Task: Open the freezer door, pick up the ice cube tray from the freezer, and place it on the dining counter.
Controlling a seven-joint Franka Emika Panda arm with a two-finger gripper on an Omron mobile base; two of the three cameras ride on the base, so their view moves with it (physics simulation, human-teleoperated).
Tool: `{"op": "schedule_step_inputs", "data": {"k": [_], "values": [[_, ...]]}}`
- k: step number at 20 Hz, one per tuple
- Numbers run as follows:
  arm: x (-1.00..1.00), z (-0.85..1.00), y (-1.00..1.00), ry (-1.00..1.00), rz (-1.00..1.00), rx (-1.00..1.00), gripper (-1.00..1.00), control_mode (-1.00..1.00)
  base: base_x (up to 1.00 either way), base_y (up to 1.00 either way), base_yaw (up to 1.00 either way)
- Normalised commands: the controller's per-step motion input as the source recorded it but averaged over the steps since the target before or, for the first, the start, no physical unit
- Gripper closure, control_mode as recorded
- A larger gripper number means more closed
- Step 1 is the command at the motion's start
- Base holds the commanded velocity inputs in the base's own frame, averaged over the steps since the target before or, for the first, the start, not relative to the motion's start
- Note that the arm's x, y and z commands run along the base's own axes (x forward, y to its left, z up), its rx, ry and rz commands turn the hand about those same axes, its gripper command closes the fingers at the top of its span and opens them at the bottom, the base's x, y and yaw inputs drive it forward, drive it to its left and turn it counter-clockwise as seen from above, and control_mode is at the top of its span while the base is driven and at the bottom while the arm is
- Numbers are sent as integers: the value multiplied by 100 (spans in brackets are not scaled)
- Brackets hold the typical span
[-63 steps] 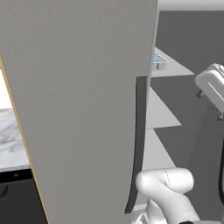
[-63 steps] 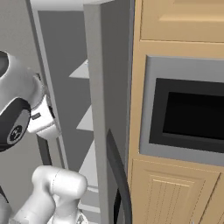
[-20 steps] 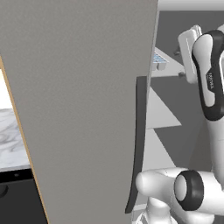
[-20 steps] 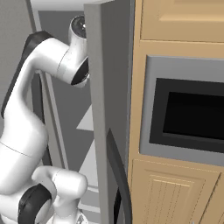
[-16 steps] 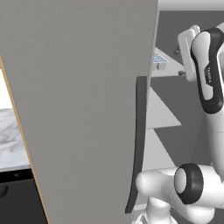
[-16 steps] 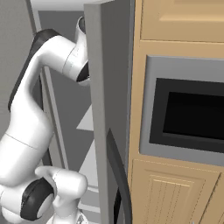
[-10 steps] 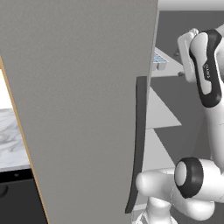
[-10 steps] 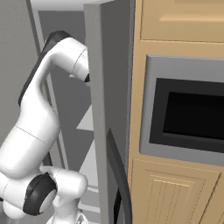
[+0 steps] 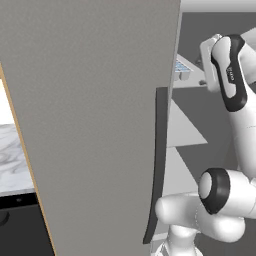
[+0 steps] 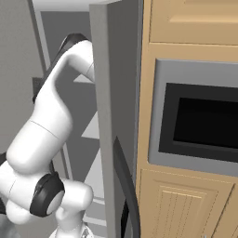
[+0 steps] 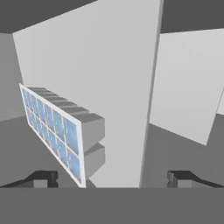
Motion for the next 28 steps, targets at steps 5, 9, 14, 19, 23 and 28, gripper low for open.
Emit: {"op": "schedule_step_inputs", "data": {"k": [5, 9, 14, 19, 23, 28], "values": [[29, -11, 0, 0, 0, 0, -100, -100, 0, 0, 0], [30, -15, 3, 0, 0, 0, -100, -100, 0, 0, 0], [37, -12, 13, 0, 0, 0, -100, -100, 0, 0, 0], [24, 0, 5, 1, -1, 0, -100, -100, 0, 0, 0], [27, -1, 0, 1, 0, 0, -100, -100, 0, 0, 0], [22, -16, 0, 0, 0, 0, -100, -100, 0, 0, 0]]}}
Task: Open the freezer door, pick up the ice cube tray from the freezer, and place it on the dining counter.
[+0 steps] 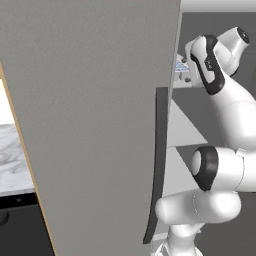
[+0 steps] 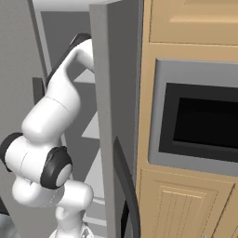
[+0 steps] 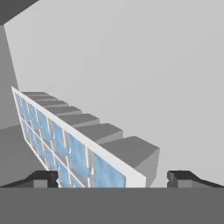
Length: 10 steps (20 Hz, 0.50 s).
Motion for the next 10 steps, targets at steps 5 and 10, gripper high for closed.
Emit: {"op": "schedule_step_inputs", "data": {"k": [5, 10], "values": [[15, -22, 1, 0, 0, 0, -100, -100, 0, 0, 0], [3, -21, 1, 0, 0, 0, 100, -100, 0, 0, 0]]}}
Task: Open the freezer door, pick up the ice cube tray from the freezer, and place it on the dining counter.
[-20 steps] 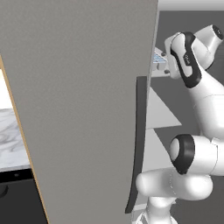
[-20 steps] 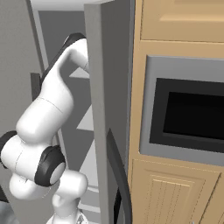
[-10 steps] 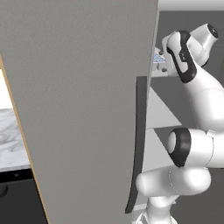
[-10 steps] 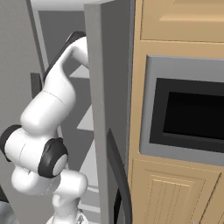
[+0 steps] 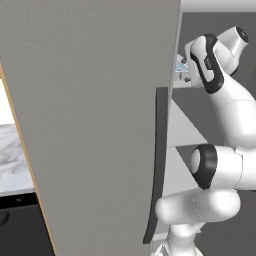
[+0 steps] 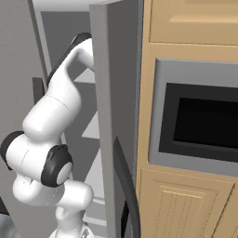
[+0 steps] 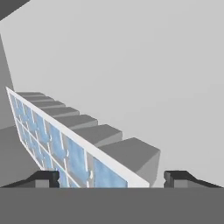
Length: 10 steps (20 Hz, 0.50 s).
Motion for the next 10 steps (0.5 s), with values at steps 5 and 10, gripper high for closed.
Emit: {"op": "schedule_step_inputs", "data": {"k": [5, 10], "values": [[0, -5, 0, 0, 0, 0, 100, -100, 0, 0, 0], [0, 0, 0, 0, 0, 0, 100, -100, 0, 0, 0]]}}
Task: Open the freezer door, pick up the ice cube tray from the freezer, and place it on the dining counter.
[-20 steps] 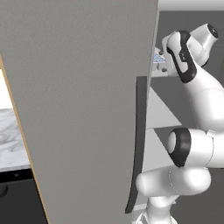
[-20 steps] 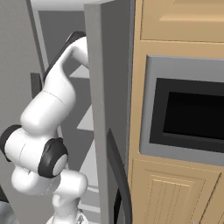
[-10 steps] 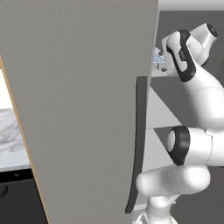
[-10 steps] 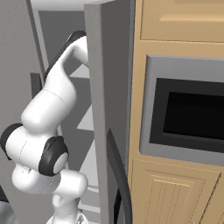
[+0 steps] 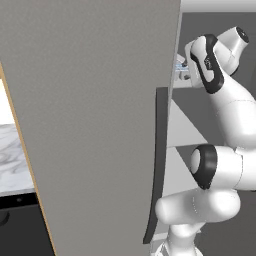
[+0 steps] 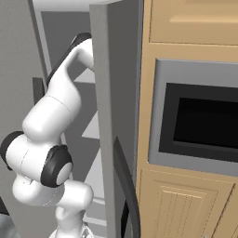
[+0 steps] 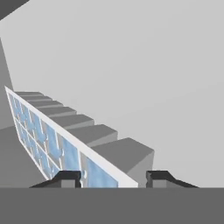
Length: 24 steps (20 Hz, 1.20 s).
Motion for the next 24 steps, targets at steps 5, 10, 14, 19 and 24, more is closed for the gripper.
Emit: {"op": "schedule_step_inputs", "data": {"k": [5, 10, 14, 19, 24], "values": [[-2, 1, 0, -5, 0, 0, 100, -100, 0, 0, 0], [-4, 17, 0, -7, -1, 0, 100, -100, 0, 0, 0], [0, 9, 0, -8, -3, 0, 100, -100, 0, 0, 0], [0, 9, 0, -8, -4, 0, 100, -100, 0, 0, 0], [0, 10, 0, -10, -3, 0, 100, -100, 0, 0, 0]]}}
